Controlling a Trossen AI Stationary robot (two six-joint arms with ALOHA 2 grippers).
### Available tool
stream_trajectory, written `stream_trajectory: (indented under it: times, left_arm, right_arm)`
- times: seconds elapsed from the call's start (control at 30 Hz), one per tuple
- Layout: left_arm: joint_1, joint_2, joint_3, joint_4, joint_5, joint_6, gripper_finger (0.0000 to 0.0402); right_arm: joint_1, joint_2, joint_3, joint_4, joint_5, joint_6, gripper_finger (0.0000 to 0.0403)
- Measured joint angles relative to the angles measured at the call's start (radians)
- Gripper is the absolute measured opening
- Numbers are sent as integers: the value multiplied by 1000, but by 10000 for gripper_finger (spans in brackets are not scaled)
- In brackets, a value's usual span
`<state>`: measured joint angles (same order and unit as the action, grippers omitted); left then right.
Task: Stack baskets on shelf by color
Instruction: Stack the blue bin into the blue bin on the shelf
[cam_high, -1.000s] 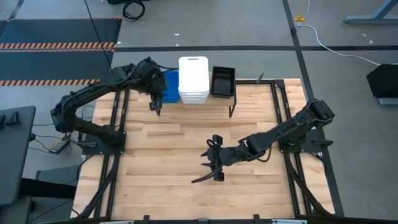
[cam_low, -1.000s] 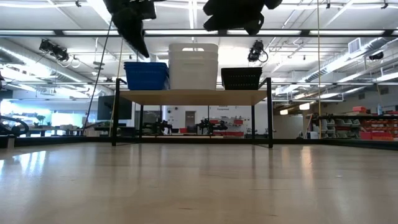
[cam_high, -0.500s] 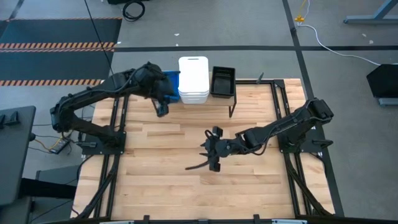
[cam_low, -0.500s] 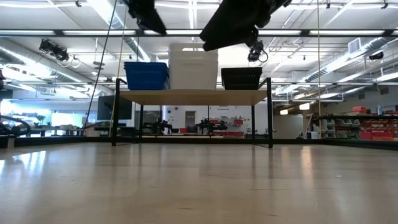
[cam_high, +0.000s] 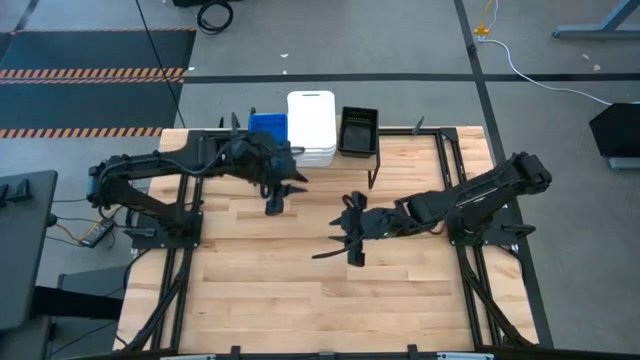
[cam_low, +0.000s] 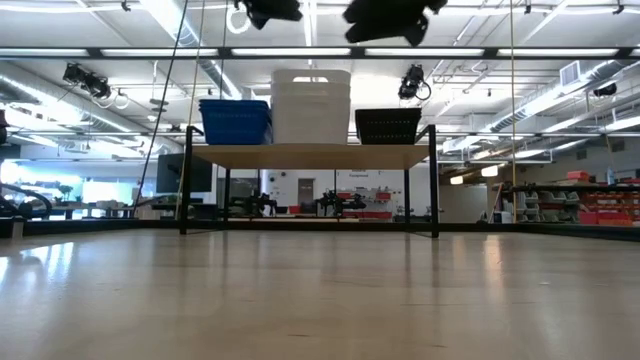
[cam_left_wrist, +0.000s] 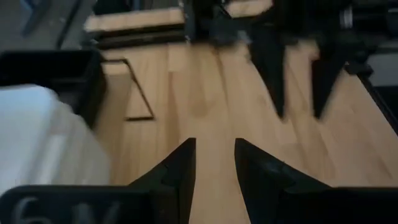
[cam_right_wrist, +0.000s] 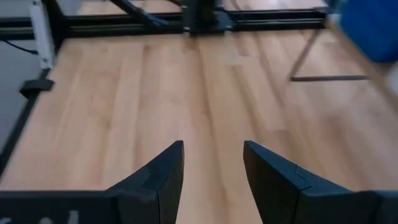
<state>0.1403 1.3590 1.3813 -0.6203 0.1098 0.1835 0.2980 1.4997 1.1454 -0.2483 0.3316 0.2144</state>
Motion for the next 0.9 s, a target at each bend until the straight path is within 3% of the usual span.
stream_trajectory:
  times: [0.07,0.3,0.4,0.6,0.77,0.9]
  left_arm:
    - [-17,5,-39,33,-1,-13,117]
    - [-72,12,-265,464,-30,-75,117]
    - [-92,6,-338,610,-89,-99,117]
    - [-144,6,-433,793,-239,-127,117]
    - [-173,-15,-438,835,-254,-115,117]
    - [-177,-54,-416,847,-262,-56,117]
  right_arm:
    - [3,-35,0,-53,34,-6,173]
    - [-20,-138,-94,-59,68,-34,173]
    - [-40,-173,-160,-54,93,-41,173]
    - [-99,-252,-244,-84,265,-42,173]
    - [-138,-322,-197,-84,260,-192,173]
    - [-216,-310,-50,-235,263,-311,173]
